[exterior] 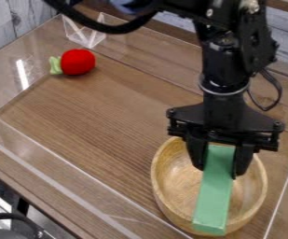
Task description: Put the green block in the brown bowl
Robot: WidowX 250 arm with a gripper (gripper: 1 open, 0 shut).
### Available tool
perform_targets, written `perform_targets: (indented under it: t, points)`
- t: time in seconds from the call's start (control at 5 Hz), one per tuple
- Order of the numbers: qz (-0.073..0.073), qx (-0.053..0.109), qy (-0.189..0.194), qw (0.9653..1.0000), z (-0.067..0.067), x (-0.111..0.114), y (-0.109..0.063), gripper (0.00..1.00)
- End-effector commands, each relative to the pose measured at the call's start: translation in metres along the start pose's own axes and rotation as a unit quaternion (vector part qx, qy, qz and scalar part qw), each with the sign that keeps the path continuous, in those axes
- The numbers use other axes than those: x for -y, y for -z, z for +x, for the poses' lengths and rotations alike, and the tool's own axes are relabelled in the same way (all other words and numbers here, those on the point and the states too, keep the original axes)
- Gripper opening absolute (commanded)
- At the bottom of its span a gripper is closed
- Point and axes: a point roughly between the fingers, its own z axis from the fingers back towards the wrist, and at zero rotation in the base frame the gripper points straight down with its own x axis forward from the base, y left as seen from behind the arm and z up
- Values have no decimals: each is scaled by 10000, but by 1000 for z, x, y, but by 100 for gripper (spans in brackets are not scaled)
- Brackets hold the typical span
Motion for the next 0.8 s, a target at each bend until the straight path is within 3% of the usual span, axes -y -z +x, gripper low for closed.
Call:
perform_targets:
  t: [0.0, 0.2, 0.4, 0.6]
  points:
    - [-174, 170, 35, 9997, 7, 9, -13, 0]
    - [-237, 155, 56, 9996, 12, 9, -14, 0]
    - [-207, 151, 59, 9997, 13, 7, -19, 100]
    - [-186, 160, 86, 9997, 15, 4, -27, 100]
